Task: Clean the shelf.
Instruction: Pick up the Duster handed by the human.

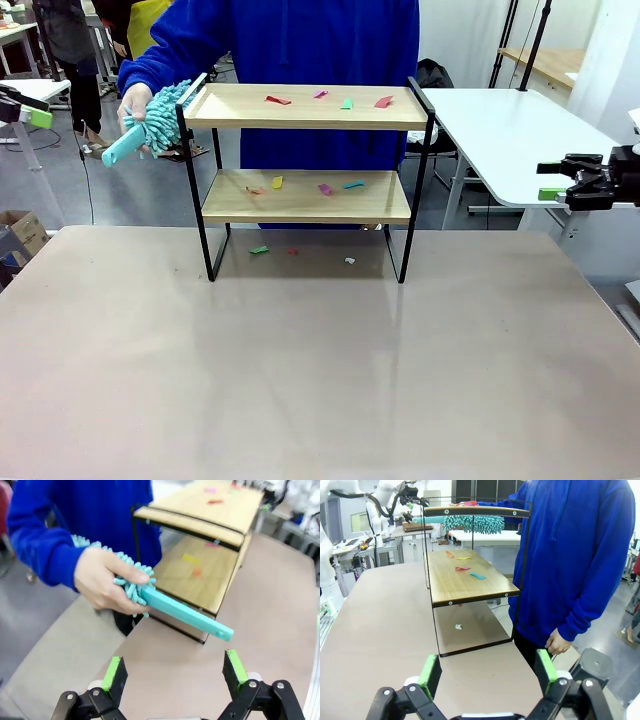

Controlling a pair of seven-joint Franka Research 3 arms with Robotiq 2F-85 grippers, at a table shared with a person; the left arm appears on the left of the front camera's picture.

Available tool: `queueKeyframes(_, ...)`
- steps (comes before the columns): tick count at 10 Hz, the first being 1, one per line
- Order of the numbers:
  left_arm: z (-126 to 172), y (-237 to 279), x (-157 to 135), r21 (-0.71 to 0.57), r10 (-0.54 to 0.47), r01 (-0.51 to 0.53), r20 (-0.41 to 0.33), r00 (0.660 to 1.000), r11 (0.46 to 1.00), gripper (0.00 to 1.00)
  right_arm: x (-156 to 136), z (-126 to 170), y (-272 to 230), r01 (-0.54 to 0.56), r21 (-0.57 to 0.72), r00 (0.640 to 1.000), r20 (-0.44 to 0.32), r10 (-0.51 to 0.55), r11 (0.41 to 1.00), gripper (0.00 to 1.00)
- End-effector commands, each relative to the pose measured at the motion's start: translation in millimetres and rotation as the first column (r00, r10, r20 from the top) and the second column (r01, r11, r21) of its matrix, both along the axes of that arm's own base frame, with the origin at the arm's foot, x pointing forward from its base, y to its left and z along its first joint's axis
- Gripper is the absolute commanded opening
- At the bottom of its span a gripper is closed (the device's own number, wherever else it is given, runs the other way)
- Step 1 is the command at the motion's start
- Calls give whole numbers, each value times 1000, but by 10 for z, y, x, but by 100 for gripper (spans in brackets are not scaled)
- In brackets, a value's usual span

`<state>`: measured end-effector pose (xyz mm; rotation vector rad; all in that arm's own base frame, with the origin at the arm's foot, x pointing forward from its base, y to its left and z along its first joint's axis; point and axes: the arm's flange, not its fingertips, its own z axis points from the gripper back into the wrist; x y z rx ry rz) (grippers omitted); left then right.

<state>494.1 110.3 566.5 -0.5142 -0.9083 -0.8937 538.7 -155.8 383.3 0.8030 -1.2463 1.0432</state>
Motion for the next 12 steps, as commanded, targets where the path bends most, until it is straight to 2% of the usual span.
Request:
queueKeyframes(1,-7,-335,-173,52,79,-76,-63,995,996,100,-2,23,19,-4,-1,1000,5,4,1000,100)
queueKeyframes(2,0,0,0,0,0,0,0,1000,1000,100,-2,23,19,-4,-1,1000,5,4,1000,100)
queueKeyframes(5,0,0,0,0,0,0,0,1000,1000,100,-2,23,19,-4,-1,1000,5,4,1000,100)
queueKeyframes(6,7,-81,-53,28,34,-33,-22,999,999,100,-2,23,19,-4,-1,1000,5,4,1000,100)
queueKeyframes(9,620,-488,-429,208,180,-153,-119,976,966,100,-2,23,19,-4,-1,1000,5,4,1000,100)
queueKeyframes(11,822,-810,-501,285,279,-209,-234,931,936,100,-2,23,19,-4,-1,1000,5,4,1000,100)
queueKeyframes(12,890,-1025,-531,338,361,-265,-264,894,903,100,-2,23,19,-4,-1,1000,5,4,1000,100)
